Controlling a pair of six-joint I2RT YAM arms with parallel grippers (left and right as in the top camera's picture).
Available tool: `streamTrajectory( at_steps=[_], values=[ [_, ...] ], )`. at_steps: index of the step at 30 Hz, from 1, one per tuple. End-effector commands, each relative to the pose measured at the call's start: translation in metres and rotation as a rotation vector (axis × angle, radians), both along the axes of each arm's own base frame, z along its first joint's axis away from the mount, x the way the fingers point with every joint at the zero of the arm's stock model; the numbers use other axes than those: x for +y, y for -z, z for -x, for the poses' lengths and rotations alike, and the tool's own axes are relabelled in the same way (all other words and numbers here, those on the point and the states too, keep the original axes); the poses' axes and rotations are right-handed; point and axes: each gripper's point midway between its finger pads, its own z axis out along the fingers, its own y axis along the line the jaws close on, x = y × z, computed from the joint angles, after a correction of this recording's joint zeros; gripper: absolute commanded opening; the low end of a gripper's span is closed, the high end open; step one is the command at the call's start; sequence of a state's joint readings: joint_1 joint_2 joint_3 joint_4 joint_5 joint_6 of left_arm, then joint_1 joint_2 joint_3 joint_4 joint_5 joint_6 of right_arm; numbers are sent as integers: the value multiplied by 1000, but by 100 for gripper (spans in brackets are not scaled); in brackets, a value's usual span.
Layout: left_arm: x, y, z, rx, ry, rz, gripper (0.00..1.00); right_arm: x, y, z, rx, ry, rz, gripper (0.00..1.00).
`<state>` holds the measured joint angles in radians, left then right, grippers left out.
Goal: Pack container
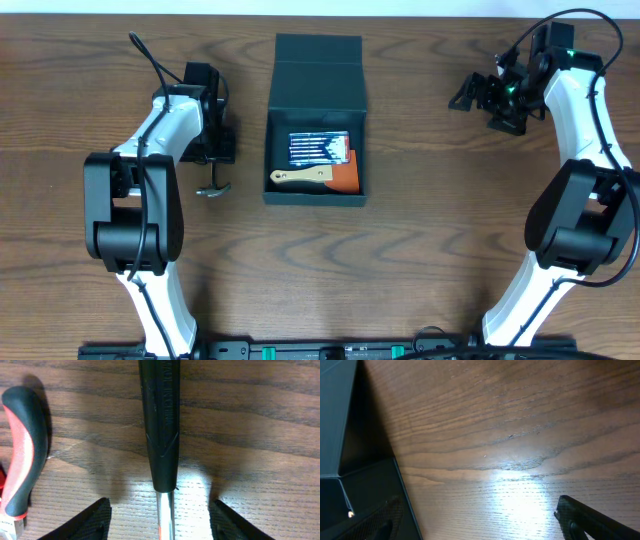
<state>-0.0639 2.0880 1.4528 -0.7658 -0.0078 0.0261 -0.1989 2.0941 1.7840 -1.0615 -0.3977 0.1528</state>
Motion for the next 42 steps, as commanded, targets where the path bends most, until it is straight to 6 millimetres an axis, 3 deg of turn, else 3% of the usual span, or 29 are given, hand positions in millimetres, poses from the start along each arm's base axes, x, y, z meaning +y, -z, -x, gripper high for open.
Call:
streamTrajectory(
  at_steps=[1,6,10,21,24,42],
  values=[
    [2,0,0,6,7,-13,57,6,4,0,14,-1,-22,99],
    [2,0,1,10,7,-13,43,6,4,0,14,-1,-22,99],
    [2,0,1,11,7,-13,41,6,4,1,17,-1,-23,99],
    [2,0,0,4,8,-13,20,6,4,1,16,-1,-23,99],
    [2,0,0,4,8,-13,6,6,4,1,16,-1,-23,99],
    [2,-1,7,31,8,-15,6,6,3,-2,3,-1,-20,99]
  ],
)
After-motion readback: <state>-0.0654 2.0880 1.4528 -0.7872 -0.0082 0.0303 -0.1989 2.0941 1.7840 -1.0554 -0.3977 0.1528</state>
